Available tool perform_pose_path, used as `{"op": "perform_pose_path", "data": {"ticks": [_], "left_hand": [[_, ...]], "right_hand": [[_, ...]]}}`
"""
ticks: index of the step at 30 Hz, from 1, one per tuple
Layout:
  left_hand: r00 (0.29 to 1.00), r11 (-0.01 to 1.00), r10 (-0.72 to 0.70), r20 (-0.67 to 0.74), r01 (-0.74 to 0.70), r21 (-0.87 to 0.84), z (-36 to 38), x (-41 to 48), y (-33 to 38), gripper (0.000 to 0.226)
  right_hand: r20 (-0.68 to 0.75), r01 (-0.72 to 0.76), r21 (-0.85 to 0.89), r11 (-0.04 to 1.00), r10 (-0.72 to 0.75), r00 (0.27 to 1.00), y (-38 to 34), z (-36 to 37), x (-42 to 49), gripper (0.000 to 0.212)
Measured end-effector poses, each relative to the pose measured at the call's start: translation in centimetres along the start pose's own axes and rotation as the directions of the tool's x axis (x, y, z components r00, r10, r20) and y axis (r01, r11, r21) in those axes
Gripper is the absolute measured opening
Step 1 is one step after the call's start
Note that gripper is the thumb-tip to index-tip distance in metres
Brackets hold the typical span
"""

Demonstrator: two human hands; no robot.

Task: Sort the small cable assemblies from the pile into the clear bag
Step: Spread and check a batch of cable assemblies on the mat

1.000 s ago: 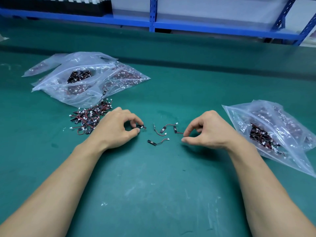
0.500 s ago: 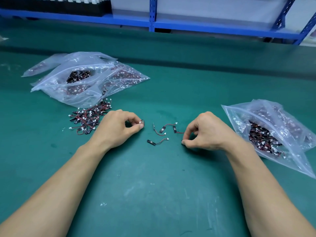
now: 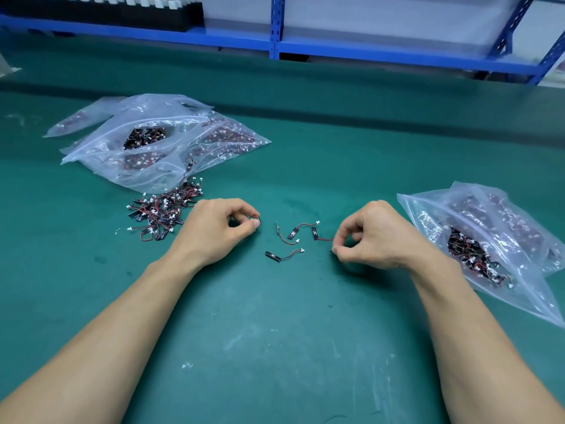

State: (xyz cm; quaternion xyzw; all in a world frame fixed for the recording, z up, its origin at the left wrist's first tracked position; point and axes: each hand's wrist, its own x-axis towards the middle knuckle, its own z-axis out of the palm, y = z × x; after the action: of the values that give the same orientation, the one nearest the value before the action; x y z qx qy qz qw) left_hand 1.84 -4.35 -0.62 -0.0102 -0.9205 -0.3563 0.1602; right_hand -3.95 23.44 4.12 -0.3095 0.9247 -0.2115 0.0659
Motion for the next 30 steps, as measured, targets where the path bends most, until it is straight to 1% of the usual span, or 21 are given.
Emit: {"op": "perform_pose_path", "data": {"ticks": [2, 5, 8, 11, 14, 17, 20, 23, 26, 30], "left_hand": [[1.000, 1.000, -0.008, -0.007, 0.008, -0.013, 0.0, 0.0, 0.1, 0.007], [1.000, 1.000, -0.012, -0.016, 0.012, -0.001, 0.0, 0.0, 0.2, 0.007], [0.999, 0.999, -0.026, -0.025, 0.027, 0.047, 0.1, 0.1, 0.0, 0.007], [0.999, 0.991, -0.018, -0.036, 0.023, 0.134, 0.2, 0.7, -0.1, 0.006], [0.999, 0.984, -0.021, -0.035, 0.027, 0.178, 0.2, 1.0, -0.3, 0.007], [0.999, 0.984, -0.017, -0.034, 0.023, 0.179, 0.3, 1.1, -0.6, 0.007], [0.999, 0.987, -0.013, -0.035, 0.019, 0.160, 0.3, 1.1, -0.6, 0.007], [0.999, 0.989, -0.004, -0.039, 0.009, 0.148, 0.2, 1.1, -0.6, 0.007], [0.999, 0.992, 0.000, -0.046, 0.006, 0.129, 0.2, 1.0, -0.7, 0.007], [0.997, 0.993, -0.001, -0.074, 0.009, 0.116, 0.0, 1.0, -0.6, 0.010]], "right_hand": [[-0.039, -0.001, 0.075, 0.997, 0.004, 0.999, 0.2, -0.1, 0.0, 0.015], [-0.117, -0.037, 0.199, 0.979, 0.062, 0.991, 0.7, -0.2, 0.1, 0.016], [-0.236, -0.090, 0.221, 0.971, 0.143, 0.961, 1.4, 0.1, 0.5, 0.017], [-0.302, -0.156, 0.235, 0.959, 0.225, 0.927, 2.0, 0.5, 0.8, 0.017], [-0.313, -0.217, 0.284, 0.934, 0.304, 0.900, 2.6, 0.6, 1.0, 0.015], [-0.272, -0.271, 0.321, 0.907, 0.363, 0.891, 3.0, 0.8, 1.2, 0.015], [-0.212, -0.301, 0.351, 0.887, 0.388, 0.897, 3.4, 1.0, 1.2, 0.014], [-0.188, -0.315, 0.318, 0.894, 0.385, 0.904, 3.5, 1.1, 1.4, 0.013], [-0.203, -0.315, 0.330, 0.890, 0.393, 0.897, 3.7, 1.2, 1.6, 0.013], [-0.296, -0.289, 0.338, 0.896, 0.392, 0.871, 4.0, 1.4, 1.7, 0.017]]}}
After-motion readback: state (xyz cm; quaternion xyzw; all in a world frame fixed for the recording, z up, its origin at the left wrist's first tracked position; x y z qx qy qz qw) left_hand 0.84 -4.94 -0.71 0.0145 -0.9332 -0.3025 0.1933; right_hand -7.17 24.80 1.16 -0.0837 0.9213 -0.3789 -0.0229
